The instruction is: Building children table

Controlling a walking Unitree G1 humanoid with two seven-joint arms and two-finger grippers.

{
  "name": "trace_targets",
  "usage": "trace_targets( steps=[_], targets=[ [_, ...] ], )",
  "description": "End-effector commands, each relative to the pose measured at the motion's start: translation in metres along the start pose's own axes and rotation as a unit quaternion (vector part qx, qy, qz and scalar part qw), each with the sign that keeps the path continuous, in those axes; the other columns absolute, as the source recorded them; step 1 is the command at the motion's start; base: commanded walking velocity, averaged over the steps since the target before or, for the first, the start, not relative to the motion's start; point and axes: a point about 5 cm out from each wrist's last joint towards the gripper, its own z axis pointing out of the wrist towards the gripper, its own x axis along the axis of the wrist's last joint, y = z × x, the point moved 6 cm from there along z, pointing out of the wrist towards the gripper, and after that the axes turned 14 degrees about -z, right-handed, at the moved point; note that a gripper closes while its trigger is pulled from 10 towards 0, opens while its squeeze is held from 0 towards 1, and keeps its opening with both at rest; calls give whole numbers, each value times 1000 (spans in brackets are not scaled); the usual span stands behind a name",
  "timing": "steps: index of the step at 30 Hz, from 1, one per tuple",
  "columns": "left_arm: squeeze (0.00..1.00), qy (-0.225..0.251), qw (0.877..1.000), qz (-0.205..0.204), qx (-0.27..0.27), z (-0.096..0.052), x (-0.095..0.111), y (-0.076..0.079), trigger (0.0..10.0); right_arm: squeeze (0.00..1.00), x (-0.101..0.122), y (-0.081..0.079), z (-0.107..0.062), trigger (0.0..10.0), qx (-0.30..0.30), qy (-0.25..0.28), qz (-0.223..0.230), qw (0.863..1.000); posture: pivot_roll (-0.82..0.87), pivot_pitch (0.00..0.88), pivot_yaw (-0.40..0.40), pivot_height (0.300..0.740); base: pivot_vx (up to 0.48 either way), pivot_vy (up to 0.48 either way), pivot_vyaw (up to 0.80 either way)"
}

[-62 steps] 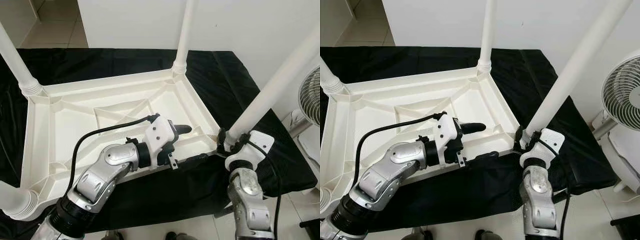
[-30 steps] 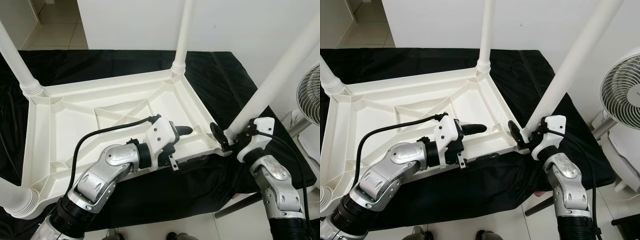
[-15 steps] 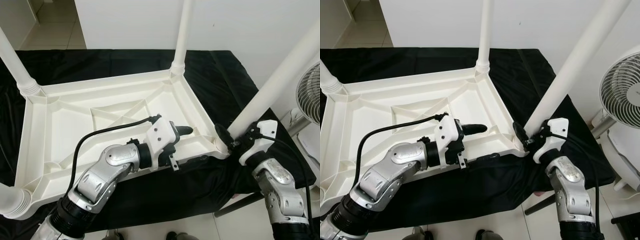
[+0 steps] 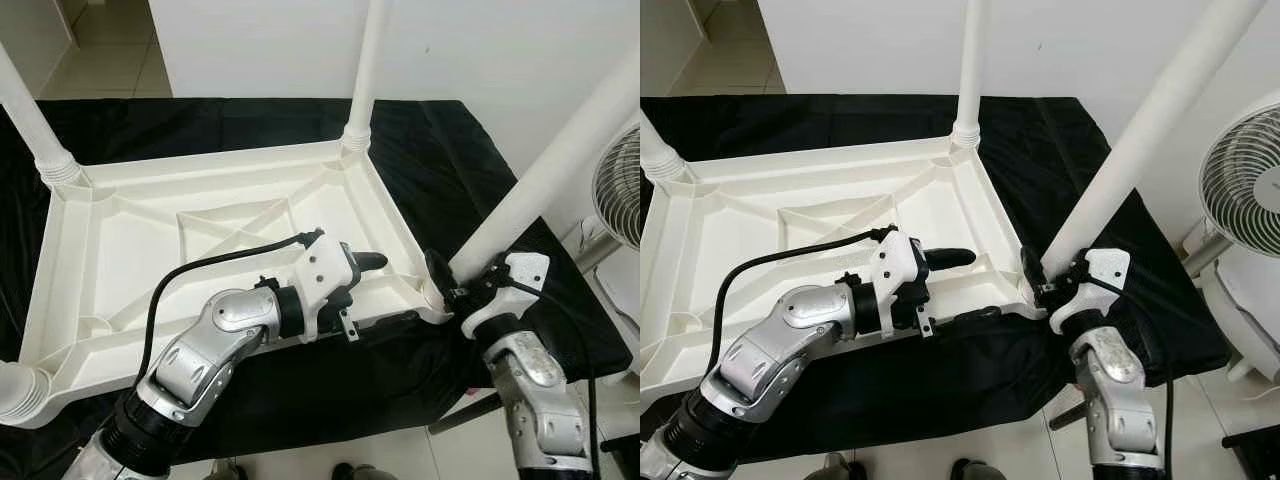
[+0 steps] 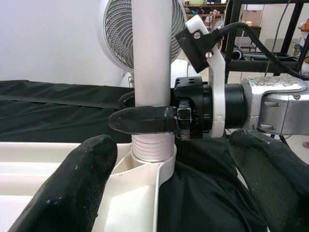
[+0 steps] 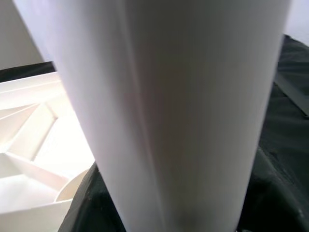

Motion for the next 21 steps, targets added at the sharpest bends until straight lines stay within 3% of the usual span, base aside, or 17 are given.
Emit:
trace_targets(
  steps=[1, 6, 8, 11, 13, 14, 15, 21],
  targets=[
    [0, -9, 999, 4, -36, 2, -1, 9, 10000, 0, -8, 9, -3, 0, -42, -21, 5, 999, -2, 132, -24, 740, 0, 0, 0],
    [0, -8, 999, 4, -37, 3, -1, 9, 10000, 0, -7, 11, -3, 0, -61, -22, 6, 998, -2, 131, -26, 740, 0, 0, 0],
    [0, -7, 999, 5, -37, 4, 0, 9, 10000, 0, -10, 16, -5, 0, -112, -35, 13, 993, -2, 127, -28, 740, 0, 0, 0],
    [0, -6, 999, 5, -37, 4, 0, 9, 10000, 0, -11, 21, -6, 0, -143, -41, 6, 989, -2, 123, -30, 740, 0, 0, 0],
    [0, -6, 999, 6, -38, 4, -1, 9, 10000, 0, -19, 26, -11, 0, -200, -64, 3, 978, 4, 117, -33, 740, 0, 0, 0],
    [0, -6, 999, 6, -38, 4, -1, 9, 10000, 0, -19, 26, -11, 0, -200, -64, 3, 978, 4, 117, -33, 740, 0, 0, 0],
    [0, -6, 999, 6, -38, 4, -1, 9, 10000, 0, -22, 25, -13, 0, -235, -80, 1, 969, 4, 117, -33, 740, 0, 0, 0],
    [0, -6, 999, 6, -38, 5, -1, 10, 10000, 0, -23, 16, -12, 0, -263, -92, -2, 960, 13, 104, -40, 740, 0, 0, 0]
  ],
)
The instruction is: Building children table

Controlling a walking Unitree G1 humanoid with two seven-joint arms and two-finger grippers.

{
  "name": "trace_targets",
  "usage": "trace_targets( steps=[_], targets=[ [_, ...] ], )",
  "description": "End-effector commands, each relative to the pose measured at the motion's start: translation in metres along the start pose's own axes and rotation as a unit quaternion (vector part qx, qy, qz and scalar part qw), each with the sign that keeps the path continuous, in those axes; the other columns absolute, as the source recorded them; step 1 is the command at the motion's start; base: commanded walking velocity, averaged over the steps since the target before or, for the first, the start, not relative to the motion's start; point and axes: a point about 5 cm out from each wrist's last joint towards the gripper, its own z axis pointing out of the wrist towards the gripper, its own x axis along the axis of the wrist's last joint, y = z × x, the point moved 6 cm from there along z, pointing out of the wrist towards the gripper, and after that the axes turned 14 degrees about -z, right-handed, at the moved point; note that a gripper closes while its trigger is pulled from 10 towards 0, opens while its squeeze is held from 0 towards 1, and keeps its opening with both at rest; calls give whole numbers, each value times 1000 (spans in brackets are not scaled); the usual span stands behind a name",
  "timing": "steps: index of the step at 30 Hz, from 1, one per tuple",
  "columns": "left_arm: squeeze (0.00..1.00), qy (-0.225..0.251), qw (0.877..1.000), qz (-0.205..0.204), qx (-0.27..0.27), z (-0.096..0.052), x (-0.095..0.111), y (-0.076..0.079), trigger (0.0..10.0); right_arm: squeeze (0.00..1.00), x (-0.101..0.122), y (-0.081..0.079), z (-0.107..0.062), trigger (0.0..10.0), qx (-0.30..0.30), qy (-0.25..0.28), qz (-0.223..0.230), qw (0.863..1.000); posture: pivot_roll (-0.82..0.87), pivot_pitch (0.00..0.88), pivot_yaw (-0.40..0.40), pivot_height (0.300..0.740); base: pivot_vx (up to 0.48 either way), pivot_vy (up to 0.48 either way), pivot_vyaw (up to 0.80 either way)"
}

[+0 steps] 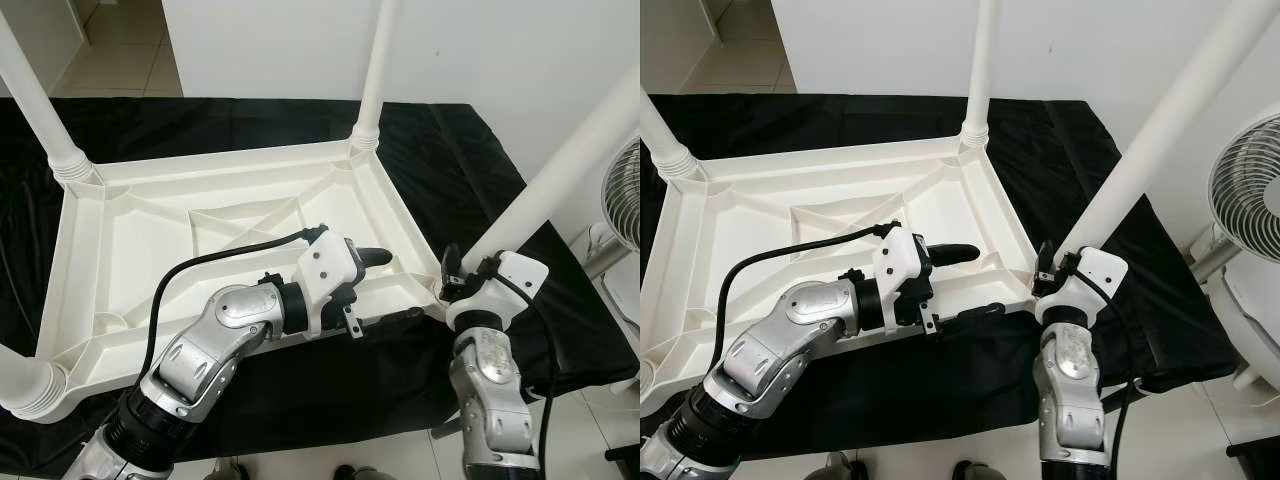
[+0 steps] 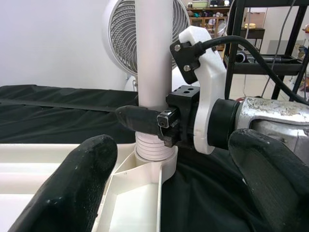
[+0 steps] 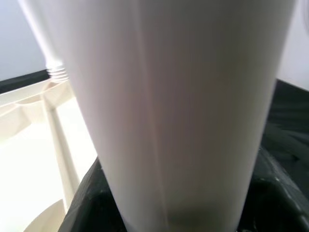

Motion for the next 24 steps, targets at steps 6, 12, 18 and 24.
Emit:
trace_targets(
  steps=[6, 12, 18, 24],
  targets=[
    [0, -12, 999, 0, -31, 1, -7, 8, 10000, 0, -23, 13, -4, 3569, -55, -53, -22, 997, 11, 102, -44, 740, 0, 0, 0],
    [0, -11, 999, 1, -31, 1, -6, 7, 10000, 4, -23, 17, -2, 10000, -63, -55, -20, 996, 11, 102, -44, 740, 0, 0, 0],
    [0, -11, 1000, 2, -29, 1, -5, 5, 10000, 1000, -18, 16, 6, 10000, -44, -36, -9, 998, 10, 103, -37, 740, 0, 0, 0],
    [0, -13, 1000, 3, -28, 0, -6, 3, 10000, 1000, -15, 10, 14, 10000, 8, -26, 3, 1000, 10, 105, -32, 740, 0, 0, 0]
  ],
)
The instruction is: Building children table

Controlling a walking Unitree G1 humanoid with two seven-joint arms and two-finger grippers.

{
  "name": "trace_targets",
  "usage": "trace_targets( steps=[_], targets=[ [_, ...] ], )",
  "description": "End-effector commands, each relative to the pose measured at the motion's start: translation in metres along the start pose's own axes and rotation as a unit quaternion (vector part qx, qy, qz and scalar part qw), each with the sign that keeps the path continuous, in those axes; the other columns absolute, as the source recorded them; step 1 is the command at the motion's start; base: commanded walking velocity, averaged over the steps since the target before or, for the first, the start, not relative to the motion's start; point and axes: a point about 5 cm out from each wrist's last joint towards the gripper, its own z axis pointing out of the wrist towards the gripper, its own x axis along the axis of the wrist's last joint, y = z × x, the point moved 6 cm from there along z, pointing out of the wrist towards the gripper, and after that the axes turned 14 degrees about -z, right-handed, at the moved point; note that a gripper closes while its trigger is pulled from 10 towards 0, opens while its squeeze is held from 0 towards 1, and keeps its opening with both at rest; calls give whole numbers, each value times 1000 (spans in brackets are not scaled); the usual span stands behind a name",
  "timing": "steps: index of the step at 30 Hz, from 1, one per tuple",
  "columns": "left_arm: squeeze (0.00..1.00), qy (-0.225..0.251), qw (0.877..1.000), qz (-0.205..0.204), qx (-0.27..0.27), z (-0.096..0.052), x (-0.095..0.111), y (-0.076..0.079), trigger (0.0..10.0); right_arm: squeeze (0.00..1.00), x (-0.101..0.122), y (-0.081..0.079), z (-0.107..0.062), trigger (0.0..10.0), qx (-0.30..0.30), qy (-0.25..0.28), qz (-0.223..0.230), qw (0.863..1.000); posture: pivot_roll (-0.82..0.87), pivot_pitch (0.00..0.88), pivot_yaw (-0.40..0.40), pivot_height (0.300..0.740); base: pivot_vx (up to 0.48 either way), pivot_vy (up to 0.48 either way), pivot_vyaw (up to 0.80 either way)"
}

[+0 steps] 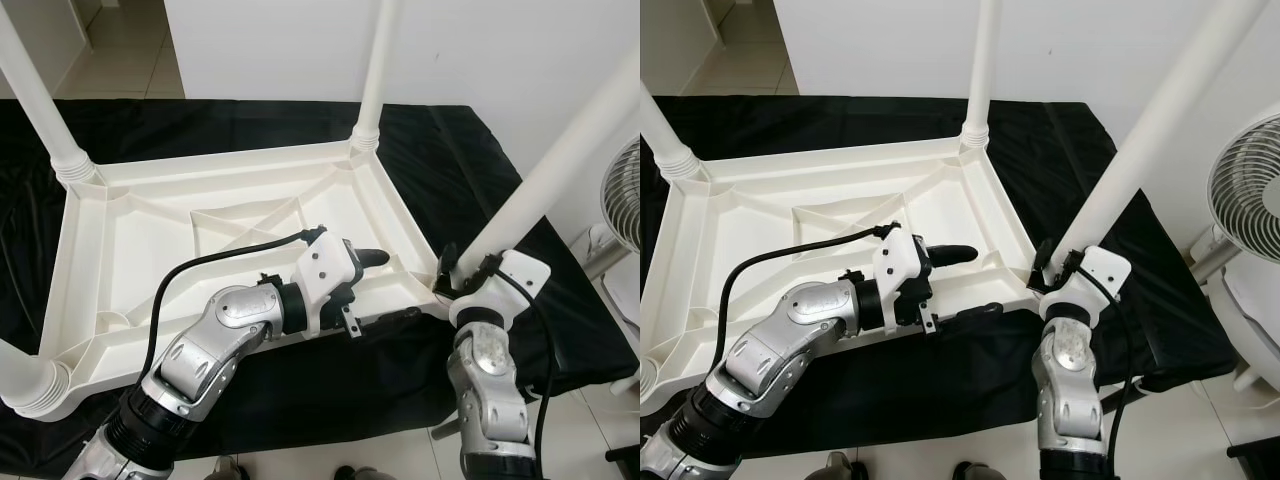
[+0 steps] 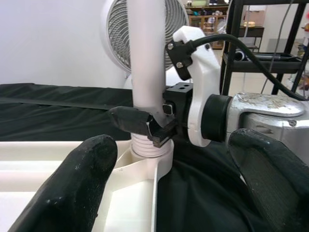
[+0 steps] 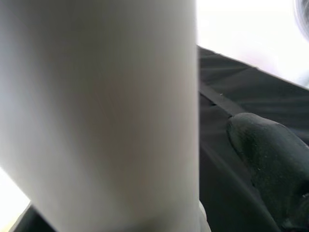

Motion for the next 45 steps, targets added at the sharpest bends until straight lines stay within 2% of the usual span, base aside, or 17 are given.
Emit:
trace_targets(
  steps=[1, 2, 8, 12, 14, 15, 19, 20, 21, 24, 25, 26, 28, 29, 32, 36, 45],
  targets=[
    [0, -10, 999, 6, -32, 0, -2, 7, 10000, 0, -4, 2, 3, 10000, 21, -7, 2, 1000, 8, 105, -30, 740, 0, 0, 0],
    [0, -10, 999, 6, -32, 0, -2, 7, 10000, 0, -4, 2, 3, 10000, 21, -7, 2, 1000, 8, 105, -30, 740, 0, 0, 0],
    [0, -10, 999, 0, -31, 1, -4, 7, 10000, 0, 2, -10, 8, 10000, 157, 17, -26, 987, 5, 109, -29, 740, 0, 0, 0],
    [0, -10, 999, -1, -31, 1, -4, 7, 10000, 0, 2, -10, 9, 10000, 170, 18, -23, 985, 5, 109, -29, 740, 0, 0, 0],
    [0, -11, 999, -5, -29, 1, -7, 8, 10000, 0, 3, -11, 11, 10000, 233, 24, -35, 971, 5, 114, -30, 740, 0, 0, 0],
    [0, -11, 999, -5, -29, 1, -7, 8, 10000, 0, 3, -11, 11, 10000, 233, 24, -35, 971, 5, 114, -30, 740, 0, 0, 0],
    [0, -15, 1000, -12, -23, 2, -11, 6, 10000, 0, 2, -15, 13, 10000, 312, 28, -52, 948, 7, 115, -32, 740, 0, 0, 0],
    [0, -15, 1000, -12, -23, 2, -11, 6, 10000, 0, 2, -15, 13, 10000, 312, 28, -52, 948, 7, 115, -32, 740, 0, 0, 0],
    [0, -16, 1000, -14, -18, 2, -13, 4, 10000, 0, 0, -19, 11, 10000, 341, 30, -67, 937, 8, 114, -33, 740, 0, 0, 0],
    [0, -17, 1000, -17, -14, 2, -15, 3, 10000, 0, -2, -22, 10, 10000, 360, 28, -69, 930, 10, 115, -33, 740, 0, 0, 0],
    [0, -19, 1000, -19, -11, 1, -16, 2, 10000, 0, -3, -23, 9, 7569, 367, 27, -69, 927, 10, 115, -32, 740, 0, 0, 0],
    [0, -20, 1000, -22, -7, 1, -18, 1, 10000, 0, -4, -23, 9, 2235, 371, 25, -67, 926, 11, 115, -32, 740, 0, 0, 0],
    [0, -20, 999, -24, -5, 1, -19, 0, 10000, 0, -5, -23, 9, 2235, 373, 23, -65, 925, 11, 115, -32, 740, 0, 0, 0],
    [0, -20, 999, -29, 0, 2, -21, -1, 10000, 0, -6, -24, 8, 0, 381, 23, -67, 922, 12, 116, -31, 740, 0, 0, 0],
    [0, -20, 999, -31, 6, 2, -23, -3, 10000, 0, -7, -25, 7, 0, 388, 22, -69, 919, 11, 116, -33, 740, 0, 0, 0],
    [0, -4, 998, -53, 28, 9, -24, -7, 10000, 0, -6, -23, 9, 0, 397, 28, -69, 915, 5, 119, -30, 740, 0, 0, 0],
    [0, 11, 997, -57, 42, 15, -20, -10, 10000, 0, -4, -24, 8, 0, 388, 34, -60, 919, 4, 115, -35, 740, 0, 0, 0]
  ],
)
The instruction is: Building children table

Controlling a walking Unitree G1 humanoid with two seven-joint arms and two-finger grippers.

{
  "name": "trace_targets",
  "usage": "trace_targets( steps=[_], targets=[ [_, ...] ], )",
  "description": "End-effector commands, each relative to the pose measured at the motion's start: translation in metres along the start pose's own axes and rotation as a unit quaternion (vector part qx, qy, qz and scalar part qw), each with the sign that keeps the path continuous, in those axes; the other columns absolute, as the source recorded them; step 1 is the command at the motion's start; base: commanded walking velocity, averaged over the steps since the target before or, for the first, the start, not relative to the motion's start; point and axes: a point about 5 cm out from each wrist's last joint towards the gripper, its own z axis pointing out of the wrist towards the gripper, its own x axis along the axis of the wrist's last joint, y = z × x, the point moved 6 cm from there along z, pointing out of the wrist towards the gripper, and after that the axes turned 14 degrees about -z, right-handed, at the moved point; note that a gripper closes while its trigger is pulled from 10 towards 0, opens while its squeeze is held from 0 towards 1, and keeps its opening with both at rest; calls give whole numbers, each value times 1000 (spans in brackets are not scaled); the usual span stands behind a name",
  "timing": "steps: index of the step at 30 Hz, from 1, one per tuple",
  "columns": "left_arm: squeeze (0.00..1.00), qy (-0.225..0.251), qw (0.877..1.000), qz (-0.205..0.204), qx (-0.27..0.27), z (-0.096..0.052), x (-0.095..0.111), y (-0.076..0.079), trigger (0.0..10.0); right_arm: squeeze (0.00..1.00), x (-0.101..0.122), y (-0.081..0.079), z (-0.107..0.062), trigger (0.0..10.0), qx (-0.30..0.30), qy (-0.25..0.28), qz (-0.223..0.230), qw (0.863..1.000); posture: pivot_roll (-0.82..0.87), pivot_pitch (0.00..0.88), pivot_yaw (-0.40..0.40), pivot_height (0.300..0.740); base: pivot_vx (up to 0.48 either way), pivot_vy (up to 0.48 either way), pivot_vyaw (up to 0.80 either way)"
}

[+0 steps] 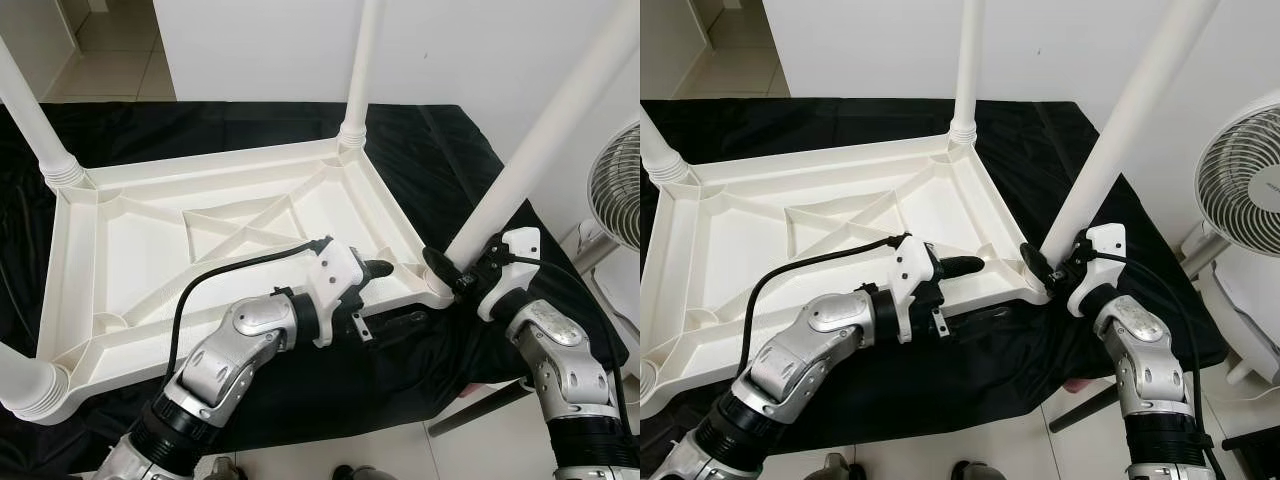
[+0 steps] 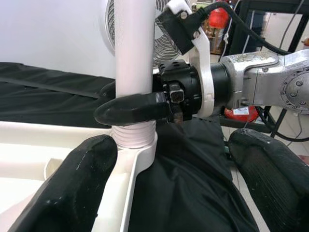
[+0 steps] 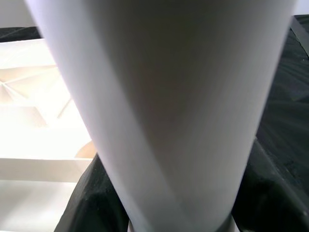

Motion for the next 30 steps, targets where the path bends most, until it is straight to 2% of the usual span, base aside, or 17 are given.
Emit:
trace_targets(
  steps=[1, 6, 10, 19, 22, 23, 25, 28, 29, 30],
  targets=[
    [0, 7, 1000, 1, 24, 2, 0, -5, 10000, 0, -5, -7, 0, 0, 7, -6, 8, 1000, 4, 115, -35, 740, 0, 0, 0],
    [0, 17, 999, -1, 29, 8, 2, -3, 10000, 0, -11, -16, -1, 0, -23, -16, 26, 999, 2, 112, -42, 740, 0, 0, 0],
    [0, 16, 999, 0, 33, 10, -2, -3, 10000, 0, -14, -23, -2, 0, -73, -22, 43, 996, -2, 111, -42, 740, 0, 0, 0],
    [0, 16, 999, 5, 30, 11, -2, -3, 10000, 0, -12, -22, -5, 0, -138, -20, 58, 988, -6, 99, -40, 740, 0, 0, 0],
    [0, 17, 999, 10, 30, 10, 1, -5, 10000, 0, -12, -18, -10, 0, -234, -35, 84, 968, -7, 92, -40, 740, 0, 0, 0],
    [0, 17, 999, 10, 30, 10, 1, -5, 10000, 0, -12, -18, -10, 0, -234, -35, 84, 968, -7, 92, -40, 740, 0, 0, 0],
    [0, 17, 999, 12, 30, 10, 1, -7, 10000, 0, -18, -20, -13, 0, -288, -62, 95, 951, -7, 84, -45, 740, 0, 0, 0],
    [0, 17, 999, 13, 31, 9, 1, -7, 10000, 0, -19, -20, -14, 0, -303, -70, 93, 946, -7, 84, -45, 740, 0, 0, 0],
    [0, 18, 999, 18, 33, 9, 2, -9, 10000, 0, -18, -26, -11, 0, -319, -77, 108, 938, -3, 71, -54, 740, 0, 0, 0],
    [0, 18, 999, 18, 33, 9, 2, -9, 10000, 0, -18, -26, -11, 0, -319, -77, 108, 938, -3, 71, -54, 740, 0, 0, 0]
  ],
)
